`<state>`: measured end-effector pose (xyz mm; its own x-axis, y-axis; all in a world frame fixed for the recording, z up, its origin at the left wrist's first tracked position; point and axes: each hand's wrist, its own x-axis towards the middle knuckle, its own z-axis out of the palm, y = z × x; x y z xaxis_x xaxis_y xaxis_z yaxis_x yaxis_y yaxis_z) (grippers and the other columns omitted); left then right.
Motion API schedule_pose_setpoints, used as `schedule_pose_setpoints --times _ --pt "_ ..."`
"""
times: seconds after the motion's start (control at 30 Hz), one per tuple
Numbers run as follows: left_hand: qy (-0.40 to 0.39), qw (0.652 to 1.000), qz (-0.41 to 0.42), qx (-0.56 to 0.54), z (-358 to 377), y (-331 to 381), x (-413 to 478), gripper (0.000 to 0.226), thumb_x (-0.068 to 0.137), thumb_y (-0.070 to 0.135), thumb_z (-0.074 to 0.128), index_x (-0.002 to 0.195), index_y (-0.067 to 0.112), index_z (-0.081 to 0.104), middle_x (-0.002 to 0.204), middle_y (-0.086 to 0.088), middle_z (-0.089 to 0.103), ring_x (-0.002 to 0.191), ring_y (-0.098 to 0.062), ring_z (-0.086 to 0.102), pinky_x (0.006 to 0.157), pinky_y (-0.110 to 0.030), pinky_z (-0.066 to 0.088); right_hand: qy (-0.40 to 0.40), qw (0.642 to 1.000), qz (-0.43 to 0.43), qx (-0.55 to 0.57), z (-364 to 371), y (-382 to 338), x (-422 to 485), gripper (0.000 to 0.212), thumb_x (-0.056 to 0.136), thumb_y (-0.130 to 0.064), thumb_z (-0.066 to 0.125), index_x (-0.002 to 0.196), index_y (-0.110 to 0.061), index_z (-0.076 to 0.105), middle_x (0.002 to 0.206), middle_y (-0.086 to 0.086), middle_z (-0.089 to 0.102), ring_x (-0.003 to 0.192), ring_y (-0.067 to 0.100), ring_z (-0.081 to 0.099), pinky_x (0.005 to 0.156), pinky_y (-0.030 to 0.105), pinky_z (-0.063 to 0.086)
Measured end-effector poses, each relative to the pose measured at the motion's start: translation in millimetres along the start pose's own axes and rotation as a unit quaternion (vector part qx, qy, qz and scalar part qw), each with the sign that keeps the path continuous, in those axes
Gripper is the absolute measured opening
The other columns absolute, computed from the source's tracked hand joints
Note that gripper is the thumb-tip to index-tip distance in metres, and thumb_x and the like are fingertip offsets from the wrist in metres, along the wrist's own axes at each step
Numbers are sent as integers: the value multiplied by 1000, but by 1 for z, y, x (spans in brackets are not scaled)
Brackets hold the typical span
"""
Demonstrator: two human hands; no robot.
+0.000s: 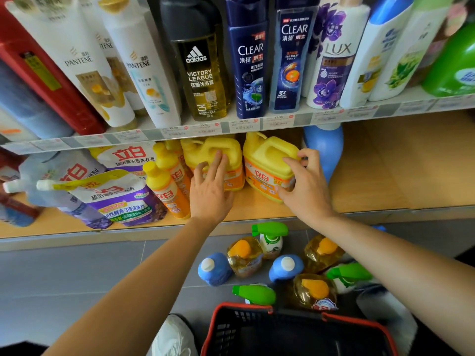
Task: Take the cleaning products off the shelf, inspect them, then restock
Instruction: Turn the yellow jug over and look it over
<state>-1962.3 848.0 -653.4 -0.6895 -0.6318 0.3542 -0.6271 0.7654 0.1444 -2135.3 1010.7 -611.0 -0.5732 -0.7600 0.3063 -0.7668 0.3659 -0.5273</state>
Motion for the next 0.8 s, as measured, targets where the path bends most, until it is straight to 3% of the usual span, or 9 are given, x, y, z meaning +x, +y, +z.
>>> schedule_pose_setpoints --times 0.1,0.17,0.23,0.33,0.4,0.43,0.5,0.67,0.8 --pt "67 987 -42 -137 -1 7 -20 68 80 20 69 145 15 51 152 -5 47 123 -30 36 104 -39 37 -5 1000 -1 2 -1 0 0 62 75 -19 85 131 -9 61 141 10 37 126 32 48 93 49 54" --pt "68 952 -124 -272 -5 15 -30 56 81 16 71 136 12 58 138 -6 53 117 -26 44 99 -33 39 -8 1000 -3 4 -2 0 -1 61 75 -19 85 130 -10 62 141 10 37 127 32 47 94 49 54" --pt "51 863 -234 -445 -16 26 -37 38 85 17 76 120 16 63 119 -2 60 106 -17 56 91 -26 47 -14 1000 -5 7 -3 1 -1 59 75 -18 85 129 -10 62 142 10 36 128 33 46 94 49 54" --pt "11 662 -363 -656 -34 38 -40 17 89 26 77 99 18 66 96 4 69 92 -8 65 88 -28 50 -20 1000 -8 14 -5 2 -3 58 74 -16 86 127 -10 64 144 10 36 128 31 46 96 45 53" --pt "-13 565 -406 -718 -41 39 -37 17 93 30 72 102 16 68 105 4 73 103 -8 66 92 -32 52 -25 999 -11 20 -5 2 -5 57 75 -16 86 127 -10 64 146 9 35 128 30 47 96 42 53" --pt "-20 533 -426 -730 -45 39 -33 21 94 33 70 107 17 68 112 2 72 110 -10 64 94 -33 53 -31 999 -9 24 -6 1 -6 57 75 -17 85 128 -11 64 147 8 33 128 29 47 96 42 53" --pt "-20 508 -460 -728 -52 36 -28 22 96 34 67 109 17 66 106 0 71 109 -13 62 91 -32 54 -40 999 -5 35 -7 -1 -9 58 75 -17 85 129 -14 63 148 6 30 125 29 50 95 42 53" --pt "-17 499 -474 -725 -77 26 -17 17 97 24 66 84 17 60 61 6 60 68 -8 53 76 -25 52 -99 991 -22 82 -10 -10 -18 70 72 -16 86 136 -17 58 144 4 36 128 28 49 100 45 49" --pt "-65 490 -461 -737 -103 31 -15 12 93 23 70 87 15 64 70 2 62 73 -11 53 77 -26 50 -184 974 -63 113 -11 -20 -23 100 69 -34 90 153 -22 38 151 -2 39 140 20 39 113 45 40"
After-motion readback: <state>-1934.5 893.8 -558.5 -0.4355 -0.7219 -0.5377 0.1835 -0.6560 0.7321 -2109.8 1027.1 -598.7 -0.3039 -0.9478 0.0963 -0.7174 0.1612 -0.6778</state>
